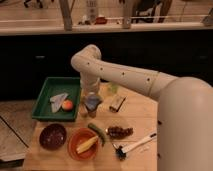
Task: Place sponge in metal cup
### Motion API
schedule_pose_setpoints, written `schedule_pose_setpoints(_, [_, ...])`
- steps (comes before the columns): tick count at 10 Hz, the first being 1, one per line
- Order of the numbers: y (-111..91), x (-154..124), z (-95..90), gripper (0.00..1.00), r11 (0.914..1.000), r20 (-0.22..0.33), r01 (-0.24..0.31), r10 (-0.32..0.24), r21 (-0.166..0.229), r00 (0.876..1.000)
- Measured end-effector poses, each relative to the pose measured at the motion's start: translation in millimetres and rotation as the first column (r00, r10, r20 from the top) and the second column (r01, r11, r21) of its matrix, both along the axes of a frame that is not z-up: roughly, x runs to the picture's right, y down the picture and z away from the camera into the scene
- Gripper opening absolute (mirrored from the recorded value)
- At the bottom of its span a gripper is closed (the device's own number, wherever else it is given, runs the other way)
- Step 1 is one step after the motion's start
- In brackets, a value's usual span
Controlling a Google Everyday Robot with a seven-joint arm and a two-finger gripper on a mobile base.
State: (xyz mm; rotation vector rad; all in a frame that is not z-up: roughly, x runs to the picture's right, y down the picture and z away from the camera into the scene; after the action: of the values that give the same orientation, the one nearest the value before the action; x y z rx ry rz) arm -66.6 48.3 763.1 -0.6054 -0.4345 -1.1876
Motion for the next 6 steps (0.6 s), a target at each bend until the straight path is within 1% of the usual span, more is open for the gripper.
schedule_pose_setpoints(4, [1.5,-21.6,15.1,0.01,0.9996,0.033,0.013,-0.013,-0.024,0.999])
schedule_pose_setpoints(6, [5.6,-25.8,25.6,0.01,0.9993,0.032,0.016,-0.015,-0.033,0.999])
